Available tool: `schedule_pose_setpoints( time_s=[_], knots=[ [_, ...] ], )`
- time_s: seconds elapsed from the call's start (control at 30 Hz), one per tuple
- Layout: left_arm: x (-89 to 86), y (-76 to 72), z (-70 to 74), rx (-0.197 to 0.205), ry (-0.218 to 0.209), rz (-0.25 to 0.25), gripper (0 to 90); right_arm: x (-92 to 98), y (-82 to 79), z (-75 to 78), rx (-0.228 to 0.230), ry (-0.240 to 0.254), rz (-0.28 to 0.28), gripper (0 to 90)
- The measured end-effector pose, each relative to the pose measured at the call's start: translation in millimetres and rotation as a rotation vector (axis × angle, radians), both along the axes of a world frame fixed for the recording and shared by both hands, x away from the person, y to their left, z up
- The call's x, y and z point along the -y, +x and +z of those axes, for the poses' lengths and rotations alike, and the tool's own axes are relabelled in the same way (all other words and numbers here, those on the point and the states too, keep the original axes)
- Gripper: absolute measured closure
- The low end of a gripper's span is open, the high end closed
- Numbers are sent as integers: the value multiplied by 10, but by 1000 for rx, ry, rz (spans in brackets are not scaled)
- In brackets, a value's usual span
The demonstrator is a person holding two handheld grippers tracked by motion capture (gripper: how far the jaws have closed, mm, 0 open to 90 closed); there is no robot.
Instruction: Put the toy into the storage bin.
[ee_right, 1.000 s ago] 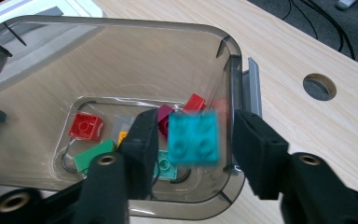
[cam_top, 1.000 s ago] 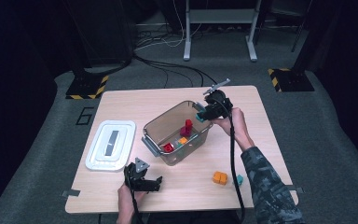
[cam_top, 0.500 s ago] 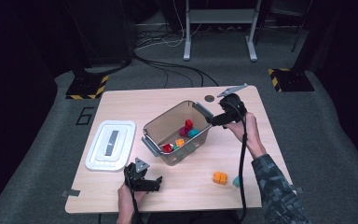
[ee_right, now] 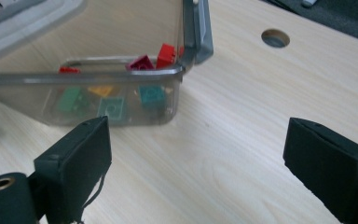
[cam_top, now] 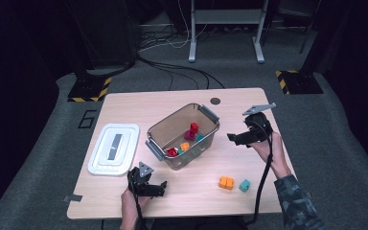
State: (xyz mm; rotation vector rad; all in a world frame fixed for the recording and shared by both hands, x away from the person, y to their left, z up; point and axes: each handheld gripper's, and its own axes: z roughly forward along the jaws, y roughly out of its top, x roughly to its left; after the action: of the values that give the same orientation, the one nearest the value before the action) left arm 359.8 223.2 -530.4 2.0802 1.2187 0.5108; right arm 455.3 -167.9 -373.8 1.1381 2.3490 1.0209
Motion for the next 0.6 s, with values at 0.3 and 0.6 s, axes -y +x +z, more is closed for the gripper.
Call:
schedule_pose_setpoints(
  time_s=[0.3,0.6],
  knots=[
    [-5,0,3,-3,7,-5,0,88,-198,-314,-36,-3,-1,59],
    [-5,0,3,-3,7,-6,0,147,-350,-580,-94,-17,-15,33]
  ],
)
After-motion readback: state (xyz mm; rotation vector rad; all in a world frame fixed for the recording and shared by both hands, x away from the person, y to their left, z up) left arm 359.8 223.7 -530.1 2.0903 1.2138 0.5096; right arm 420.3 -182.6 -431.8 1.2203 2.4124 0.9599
